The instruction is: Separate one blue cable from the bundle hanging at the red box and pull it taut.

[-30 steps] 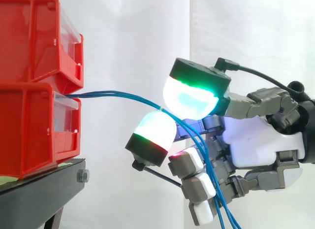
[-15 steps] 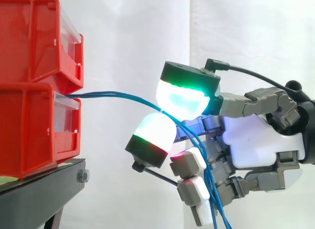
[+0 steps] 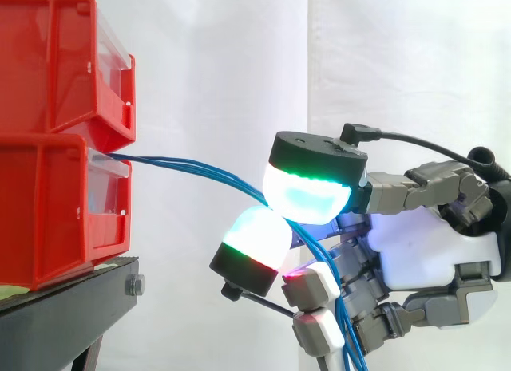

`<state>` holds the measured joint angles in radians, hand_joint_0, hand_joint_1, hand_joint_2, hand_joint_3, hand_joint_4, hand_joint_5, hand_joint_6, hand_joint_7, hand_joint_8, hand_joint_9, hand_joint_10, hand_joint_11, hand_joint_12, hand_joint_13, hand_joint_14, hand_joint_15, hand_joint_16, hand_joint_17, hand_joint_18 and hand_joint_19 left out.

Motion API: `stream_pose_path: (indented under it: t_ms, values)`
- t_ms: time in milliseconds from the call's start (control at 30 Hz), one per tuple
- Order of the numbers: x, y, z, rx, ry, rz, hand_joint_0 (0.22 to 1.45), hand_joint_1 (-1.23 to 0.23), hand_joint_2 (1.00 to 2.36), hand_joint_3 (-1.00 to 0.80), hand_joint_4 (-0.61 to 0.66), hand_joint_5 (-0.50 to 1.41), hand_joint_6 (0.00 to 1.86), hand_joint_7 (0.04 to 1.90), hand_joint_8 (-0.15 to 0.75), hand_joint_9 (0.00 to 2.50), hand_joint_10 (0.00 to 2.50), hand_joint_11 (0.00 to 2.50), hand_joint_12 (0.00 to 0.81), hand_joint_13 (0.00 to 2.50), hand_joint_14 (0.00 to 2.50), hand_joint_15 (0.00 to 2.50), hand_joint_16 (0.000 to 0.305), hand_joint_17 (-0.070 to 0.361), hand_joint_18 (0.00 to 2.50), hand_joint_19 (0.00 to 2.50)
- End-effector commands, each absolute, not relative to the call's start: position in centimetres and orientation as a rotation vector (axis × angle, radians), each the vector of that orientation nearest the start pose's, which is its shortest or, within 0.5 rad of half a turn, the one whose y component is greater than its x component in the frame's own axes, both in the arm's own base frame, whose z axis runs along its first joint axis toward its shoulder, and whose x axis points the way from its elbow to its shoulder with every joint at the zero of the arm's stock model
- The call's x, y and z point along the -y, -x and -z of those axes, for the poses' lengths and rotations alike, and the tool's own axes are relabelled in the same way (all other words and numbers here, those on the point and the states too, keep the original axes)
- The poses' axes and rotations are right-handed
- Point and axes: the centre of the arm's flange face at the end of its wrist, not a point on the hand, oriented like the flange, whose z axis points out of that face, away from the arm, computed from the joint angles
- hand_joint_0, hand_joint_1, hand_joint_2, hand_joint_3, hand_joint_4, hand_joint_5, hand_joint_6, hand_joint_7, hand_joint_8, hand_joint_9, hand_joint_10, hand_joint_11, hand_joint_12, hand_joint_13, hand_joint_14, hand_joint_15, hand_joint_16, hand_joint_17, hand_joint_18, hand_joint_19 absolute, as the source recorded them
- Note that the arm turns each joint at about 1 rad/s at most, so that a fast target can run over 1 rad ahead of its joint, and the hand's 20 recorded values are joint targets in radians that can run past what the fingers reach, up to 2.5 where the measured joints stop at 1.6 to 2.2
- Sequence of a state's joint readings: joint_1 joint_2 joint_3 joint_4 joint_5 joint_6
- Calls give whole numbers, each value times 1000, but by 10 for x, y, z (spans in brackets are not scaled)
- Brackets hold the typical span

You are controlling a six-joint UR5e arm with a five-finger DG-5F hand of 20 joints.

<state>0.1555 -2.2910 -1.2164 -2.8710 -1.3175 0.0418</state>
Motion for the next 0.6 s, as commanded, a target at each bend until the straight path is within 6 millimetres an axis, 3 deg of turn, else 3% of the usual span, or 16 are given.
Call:
stream_pose_path:
  t_ms: [0, 100, 433, 567]
  values:
    - [42, -750, -234, -1174, -1329, -1115, 724, -856, 1027, -133, -14, -213, 866, 1080, 286, 996, 19, 951, 317, 969, 26, 834, 39, 88, 895, 641]
    - [43, -749, -233, -1175, -1332, -1111, 754, -857, 1021, -223, 7, -217, 877, 984, 282, 994, 21, 940, 320, 969, 26, 834, 39, 89, 889, 652]
    - [42, -749, -232, -1178, -1335, -1108, 825, -858, 1000, -500, 56, -213, 868, 925, 273, 995, 19, 955, 328, 985, 26, 843, 39, 87, 884, 662]
    - [42, -749, -232, -1176, -1336, -1105, 691, -860, 1000, -500, 94, -213, 865, 990, 275, 1008, 20, 956, 341, 1018, 27, 829, 38, 86, 925, 632]
